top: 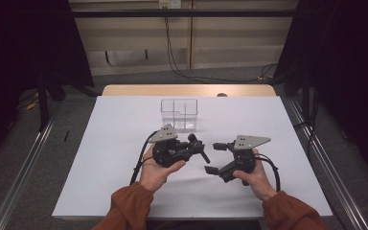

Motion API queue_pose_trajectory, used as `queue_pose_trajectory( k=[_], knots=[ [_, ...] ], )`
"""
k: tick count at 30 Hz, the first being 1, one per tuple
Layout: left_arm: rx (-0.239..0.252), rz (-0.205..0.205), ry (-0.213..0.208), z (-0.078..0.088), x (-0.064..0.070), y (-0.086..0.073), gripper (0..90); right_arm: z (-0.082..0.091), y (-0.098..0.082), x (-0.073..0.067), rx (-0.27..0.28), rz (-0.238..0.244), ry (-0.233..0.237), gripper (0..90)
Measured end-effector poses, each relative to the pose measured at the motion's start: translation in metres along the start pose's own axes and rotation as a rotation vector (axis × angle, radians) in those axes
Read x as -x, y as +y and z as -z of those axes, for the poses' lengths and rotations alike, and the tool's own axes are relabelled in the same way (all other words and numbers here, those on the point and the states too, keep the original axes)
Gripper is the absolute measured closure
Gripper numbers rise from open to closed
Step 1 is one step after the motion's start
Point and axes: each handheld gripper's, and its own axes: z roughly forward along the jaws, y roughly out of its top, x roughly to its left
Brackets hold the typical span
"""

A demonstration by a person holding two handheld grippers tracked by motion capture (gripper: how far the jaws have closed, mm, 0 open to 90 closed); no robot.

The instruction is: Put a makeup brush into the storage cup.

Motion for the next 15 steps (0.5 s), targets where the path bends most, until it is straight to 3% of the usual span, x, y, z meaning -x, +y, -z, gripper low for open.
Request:
queue_pose_trajectory(
  k=[5, 15],
  knots=[
    [-0.006, 0.004, 0.004, 0.0022, -0.0012, 0.0001, 79.5, 0.0016, 0.0003, 0.0007, 0.002, -0.013, -0.009, 2.9],
    [-0.028, -0.001, 0.027, 0.0094, -0.0045, 0.0011, 79.5, 0.0051, 0.0002, 0.0001, -0.005, 0.004, -0.038, 3.6]
  ],
)
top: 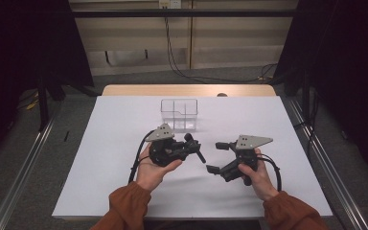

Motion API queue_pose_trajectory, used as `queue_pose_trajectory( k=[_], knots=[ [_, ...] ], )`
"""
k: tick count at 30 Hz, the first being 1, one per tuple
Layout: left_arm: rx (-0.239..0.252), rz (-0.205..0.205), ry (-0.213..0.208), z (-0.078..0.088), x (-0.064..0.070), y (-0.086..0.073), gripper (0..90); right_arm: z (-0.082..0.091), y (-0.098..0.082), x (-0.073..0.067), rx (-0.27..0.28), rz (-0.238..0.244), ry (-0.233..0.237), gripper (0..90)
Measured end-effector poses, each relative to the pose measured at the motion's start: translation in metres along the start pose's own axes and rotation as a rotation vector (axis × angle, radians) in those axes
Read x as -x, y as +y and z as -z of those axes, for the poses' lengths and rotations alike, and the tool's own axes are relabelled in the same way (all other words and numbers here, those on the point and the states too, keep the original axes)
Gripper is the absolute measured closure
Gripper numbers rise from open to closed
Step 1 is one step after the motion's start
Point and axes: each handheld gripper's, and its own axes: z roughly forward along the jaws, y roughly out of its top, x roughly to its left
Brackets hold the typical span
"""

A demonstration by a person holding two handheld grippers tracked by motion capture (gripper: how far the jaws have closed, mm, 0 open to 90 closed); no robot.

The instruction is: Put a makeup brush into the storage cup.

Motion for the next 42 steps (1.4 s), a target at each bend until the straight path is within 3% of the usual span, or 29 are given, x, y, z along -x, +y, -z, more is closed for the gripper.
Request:
queue_pose_trajectory(
  k=[5, 7, 14, 25, 33, 36, 42],
  knots=[
    [-0.012, 0.005, 0.020, 0.008, -0.005, 0.000, 79.5, 0.007, -0.001, 0.000, -0.007, 0.017, -0.012, 3.4],
    [-0.019, 0.009, 0.028, 0.010, -0.007, -0.001, 79.5, 0.010, -0.003, 0.000, 0.000, 0.029, -0.039, 3.0],
    [-0.033, 0.021, 0.038, 0.017, -0.010, -0.001, 79.5, 0.016, -0.005, 0.001, 0.009, 0.027, -0.067, 2.3],
    [-0.084, 0.022, 0.079, 0.031, -0.018, 0.003, 79.5, 0.038, -0.013, 0.003, 0.065, 0.041, -0.182, 1.5],
    [-0.084, 0.023, 0.099, 0.038, -0.025, 0.007, 79.5, 0.052, -0.019, 0.003, 0.076, 0.021, -0.243, 1.4],
    [-0.097, 0.021, 0.109, 0.040, -0.028, 0.008, 79.5, 0.058, -0.021, 0.004, 0.082, -0.010, -0.259, 1.8],
    [-0.093, 0.026, 0.117, 0.045, -0.035, 0.016, 79.5, 0.068, -0.024, 0.004, 0.100, -0.007, -0.300, 1.8]
  ],
)
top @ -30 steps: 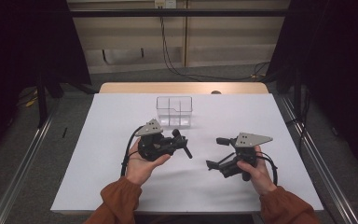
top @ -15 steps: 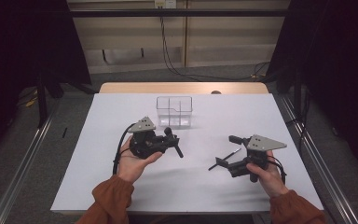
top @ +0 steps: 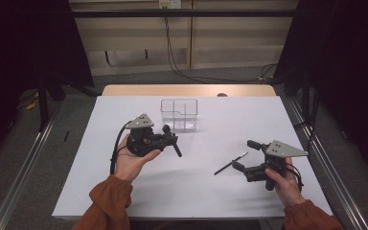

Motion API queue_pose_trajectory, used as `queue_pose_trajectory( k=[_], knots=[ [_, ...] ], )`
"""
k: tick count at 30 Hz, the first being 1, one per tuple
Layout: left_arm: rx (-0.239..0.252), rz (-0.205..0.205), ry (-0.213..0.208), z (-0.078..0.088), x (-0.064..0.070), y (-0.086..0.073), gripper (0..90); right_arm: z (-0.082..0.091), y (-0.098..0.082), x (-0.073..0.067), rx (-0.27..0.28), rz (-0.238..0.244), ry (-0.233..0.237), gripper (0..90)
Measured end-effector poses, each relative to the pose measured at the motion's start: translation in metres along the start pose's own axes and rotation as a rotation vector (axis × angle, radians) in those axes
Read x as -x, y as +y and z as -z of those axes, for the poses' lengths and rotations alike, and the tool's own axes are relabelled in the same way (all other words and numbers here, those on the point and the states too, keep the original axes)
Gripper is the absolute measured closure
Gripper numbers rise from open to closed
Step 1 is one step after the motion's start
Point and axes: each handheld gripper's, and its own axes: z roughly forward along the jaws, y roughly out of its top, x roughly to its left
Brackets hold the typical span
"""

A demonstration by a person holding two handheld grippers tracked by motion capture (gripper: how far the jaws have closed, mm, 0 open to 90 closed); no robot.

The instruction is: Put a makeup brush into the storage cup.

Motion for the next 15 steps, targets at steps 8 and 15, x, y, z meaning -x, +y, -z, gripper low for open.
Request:
queue_pose_trajectory(
  k=[8, 15],
  knots=[
    [-0.011, 0.008, 0.032, 0.005, -0.013, 0.006, 79.4, 0.018, -0.008, -0.004, 0.023, -0.007, -0.053, 1.5],
    [0.009, 0.014, 0.061, 0.005, -0.021, 0.010, 79.4, 0.027, -0.011, -0.002, 0.042, -0.015, -0.082, 1.1]
  ],
)
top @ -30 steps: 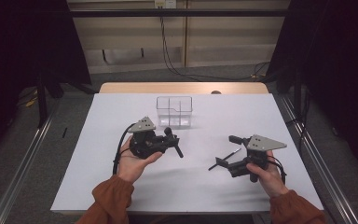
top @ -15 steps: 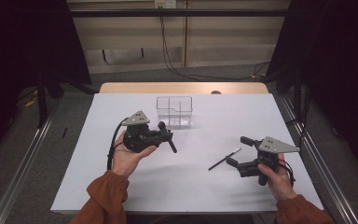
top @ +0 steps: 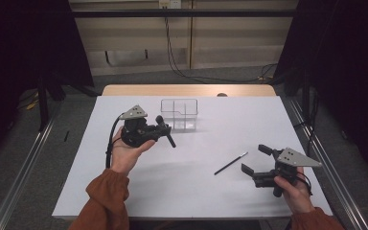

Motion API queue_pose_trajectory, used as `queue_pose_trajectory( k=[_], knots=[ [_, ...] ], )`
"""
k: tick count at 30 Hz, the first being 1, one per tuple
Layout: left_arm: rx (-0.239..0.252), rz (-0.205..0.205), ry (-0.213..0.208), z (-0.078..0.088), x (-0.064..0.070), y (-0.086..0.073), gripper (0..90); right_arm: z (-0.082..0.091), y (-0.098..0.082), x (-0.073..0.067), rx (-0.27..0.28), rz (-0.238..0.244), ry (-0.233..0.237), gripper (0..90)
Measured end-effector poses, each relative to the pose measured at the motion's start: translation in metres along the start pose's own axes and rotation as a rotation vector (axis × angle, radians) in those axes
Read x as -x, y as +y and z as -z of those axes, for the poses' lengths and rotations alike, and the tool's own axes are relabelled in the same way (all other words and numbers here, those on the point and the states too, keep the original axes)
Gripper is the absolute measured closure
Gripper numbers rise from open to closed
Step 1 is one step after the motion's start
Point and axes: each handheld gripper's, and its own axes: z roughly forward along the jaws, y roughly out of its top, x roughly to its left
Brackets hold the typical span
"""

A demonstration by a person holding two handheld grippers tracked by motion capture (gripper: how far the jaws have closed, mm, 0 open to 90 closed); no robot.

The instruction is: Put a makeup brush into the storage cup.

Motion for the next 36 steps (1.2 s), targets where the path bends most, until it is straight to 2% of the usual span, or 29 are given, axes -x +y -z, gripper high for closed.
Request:
queue_pose_trajectory(
  k=[6, 14, 18, 21, 25, 27, 36],
  knots=[
    [0.001, 0.000, 0.019, -0.007, -0.004, 0.005, 79.4, 0.003, -0.003, 0.000, 0.003, 0.007, -0.023, 0.7],
    [0.027, -0.001, 0.035, -0.017, -0.008, 0.019, 79.4, 0.008, -0.005, 0.001, 0.012, 0.005, -0.046, 0.0],
    [0.027, 0.007, 0.053, -0.024, -0.011, 0.022, 79.4, 0.007, -0.006, 0.000, 0.011, 0.007, -0.038, 0.0],
    [0.048, 0.009, 0.067, -0.027, -0.013, 0.026, 79.4, 0.006, -0.007, 0.000, 0.005, 0.010, -0.034, 0.0],
    [0.064, -0.005, 0.076, -0.031, -0.012, 0.034, 79.4, 0.005, -0.007, 0.000, -0.006, -0.003, -0.027, 0.0],
    [0.078, -0.025, 0.086, -0.033, -0.011, 0.038, 79.4, 0.005, -0.007, 0.000, -0.004, -0.003, -0.026, 0.0],
    [0.125, -0.032, 0.089, -0.047, -0.014, 0.054, 79.4, 0.006, -0.007, 0.000, 0.001, -0.008, -0.021, 0.0]
  ],
)
